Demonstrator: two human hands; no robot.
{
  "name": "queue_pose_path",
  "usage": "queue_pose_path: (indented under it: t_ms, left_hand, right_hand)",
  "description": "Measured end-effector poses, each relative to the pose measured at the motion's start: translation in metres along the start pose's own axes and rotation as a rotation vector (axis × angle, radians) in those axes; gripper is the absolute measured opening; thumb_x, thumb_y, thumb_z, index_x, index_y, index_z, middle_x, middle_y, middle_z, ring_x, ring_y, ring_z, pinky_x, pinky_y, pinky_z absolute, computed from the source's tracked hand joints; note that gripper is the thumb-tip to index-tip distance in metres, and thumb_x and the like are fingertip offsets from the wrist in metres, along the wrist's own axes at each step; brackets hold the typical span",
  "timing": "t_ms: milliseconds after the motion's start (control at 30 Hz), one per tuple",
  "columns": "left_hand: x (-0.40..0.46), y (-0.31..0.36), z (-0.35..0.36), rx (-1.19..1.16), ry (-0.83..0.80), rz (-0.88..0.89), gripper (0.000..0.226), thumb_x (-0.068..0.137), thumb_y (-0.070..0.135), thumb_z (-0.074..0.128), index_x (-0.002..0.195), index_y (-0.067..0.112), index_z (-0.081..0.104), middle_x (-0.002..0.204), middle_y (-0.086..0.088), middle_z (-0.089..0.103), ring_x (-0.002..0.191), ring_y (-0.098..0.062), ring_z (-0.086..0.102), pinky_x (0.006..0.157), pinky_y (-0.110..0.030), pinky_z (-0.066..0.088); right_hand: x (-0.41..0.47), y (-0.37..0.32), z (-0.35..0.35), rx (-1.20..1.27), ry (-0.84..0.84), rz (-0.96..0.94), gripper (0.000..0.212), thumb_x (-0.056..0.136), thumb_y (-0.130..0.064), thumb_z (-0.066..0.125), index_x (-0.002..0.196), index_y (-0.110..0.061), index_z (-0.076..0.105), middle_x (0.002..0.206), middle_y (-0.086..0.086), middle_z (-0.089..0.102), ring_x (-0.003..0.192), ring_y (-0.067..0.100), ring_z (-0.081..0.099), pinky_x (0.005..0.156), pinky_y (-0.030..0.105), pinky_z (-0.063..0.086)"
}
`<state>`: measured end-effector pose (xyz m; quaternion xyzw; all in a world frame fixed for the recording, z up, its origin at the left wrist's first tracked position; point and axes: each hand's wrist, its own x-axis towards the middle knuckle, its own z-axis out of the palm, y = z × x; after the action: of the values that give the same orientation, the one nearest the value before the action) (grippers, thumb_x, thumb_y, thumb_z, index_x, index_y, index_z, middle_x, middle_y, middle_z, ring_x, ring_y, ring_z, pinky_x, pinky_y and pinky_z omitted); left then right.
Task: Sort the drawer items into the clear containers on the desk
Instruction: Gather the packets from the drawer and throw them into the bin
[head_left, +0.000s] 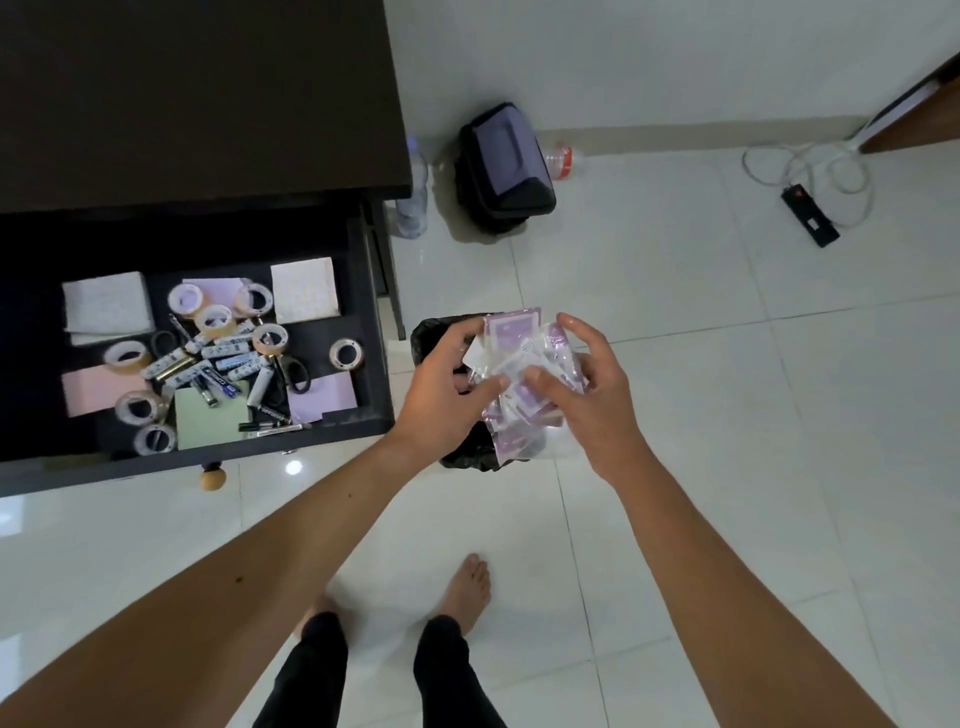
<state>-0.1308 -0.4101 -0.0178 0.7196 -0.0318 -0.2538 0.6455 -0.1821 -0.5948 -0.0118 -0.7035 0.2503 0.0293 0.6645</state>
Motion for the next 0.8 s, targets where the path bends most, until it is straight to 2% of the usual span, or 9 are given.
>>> queue_pose_path:
  t_ms: [100,167,267,400,467,600,700,800]
  left_hand:
    - [0.004,-0.012,0.012,-0.053,0.058,-0.009,0.066,0.097,0.003,0.073,0.147,0.038,0.047,0.141,0.006,0.062,0.105,-0.024,0.076,0.086,-0.048,0.065]
    - [0.007,-0.02,0.019,-0.115,0.106,-0.066,0.078,0.097,-0.001,0.071,0.153,0.042,0.038,0.141,0.002,0.062,0.106,-0.02,0.077,0.083,-0.04,0.066]
    - [0.012,-0.036,0.025,-0.113,0.188,-0.159,0.076,0.097,0.004,0.073,0.155,0.033,0.035,0.131,0.008,0.067,0.104,-0.018,0.076,0.083,-0.032,0.065]
    - [0.02,-0.056,0.026,-0.036,0.219,-0.179,0.054,0.097,0.005,0.074,0.136,0.033,0.05,0.124,0.01,0.068,0.104,-0.022,0.075,0.089,-0.044,0.065]
    - [0.023,-0.064,0.026,0.009,0.227,-0.188,0.051,0.097,0.006,0.074,0.132,0.035,0.052,0.122,0.018,0.065,0.106,-0.02,0.073,0.091,-0.042,0.064]
    - [0.03,-0.081,0.025,0.11,0.267,-0.186,0.049,0.097,0.013,0.076,0.134,0.036,0.054,0.127,0.012,0.061,0.111,-0.023,0.066,0.091,-0.037,0.062]
    - [0.035,-0.087,0.025,0.085,0.258,-0.218,0.049,0.097,0.012,0.074,0.138,0.029,0.052,0.123,0.013,0.062,0.108,-0.024,0.069,0.092,-0.045,0.063]
    - [0.042,-0.095,0.025,0.063,0.268,-0.231,0.053,0.096,0.013,0.076,0.141,0.026,0.051,0.128,0.005,0.064,0.11,-0.023,0.07,0.095,-0.049,0.061]
  right_hand:
    - [0.008,0.011,-0.01,0.019,-0.054,0.032,0.061,0.092,-0.009,0.079,0.14,-0.04,0.059,0.123,0.014,0.07,0.107,0.036,0.074,0.085,0.058,0.064]
    - [0.012,0.018,-0.015,0.015,-0.089,0.062,0.062,0.094,-0.002,0.074,0.142,-0.038,0.058,0.121,0.017,0.069,0.104,0.033,0.075,0.083,0.048,0.066]
    - [0.02,0.03,-0.019,-0.053,-0.124,0.053,0.063,0.093,-0.004,0.077,0.142,-0.037,0.057,0.118,0.016,0.069,0.101,0.033,0.076,0.079,0.032,0.064]
    - [0.033,0.048,-0.014,-0.108,-0.133,0.048,0.058,0.091,-0.014,0.082,0.138,-0.041,0.06,0.113,0.012,0.07,0.098,0.03,0.075,0.083,0.034,0.064]
    - [0.039,0.056,-0.01,-0.12,-0.129,0.045,0.057,0.092,-0.013,0.082,0.137,-0.041,0.061,0.109,0.008,0.07,0.096,0.024,0.074,0.083,0.033,0.064]
    - [0.047,0.067,-0.005,-0.111,-0.127,0.051,0.057,0.092,-0.008,0.08,0.139,-0.034,0.061,0.11,0.008,0.071,0.095,0.015,0.074,0.077,0.022,0.061]
    - [0.053,0.074,-0.002,-0.114,-0.113,0.046,0.059,0.092,-0.006,0.08,0.142,-0.029,0.059,0.109,0.008,0.072,0.094,0.012,0.073,0.076,0.017,0.058]
    - [0.059,0.08,-0.002,-0.118,-0.1,0.05,0.061,0.091,-0.007,0.08,0.143,-0.028,0.058,0.111,0.011,0.072,0.095,0.014,0.073,0.075,0.016,0.057]
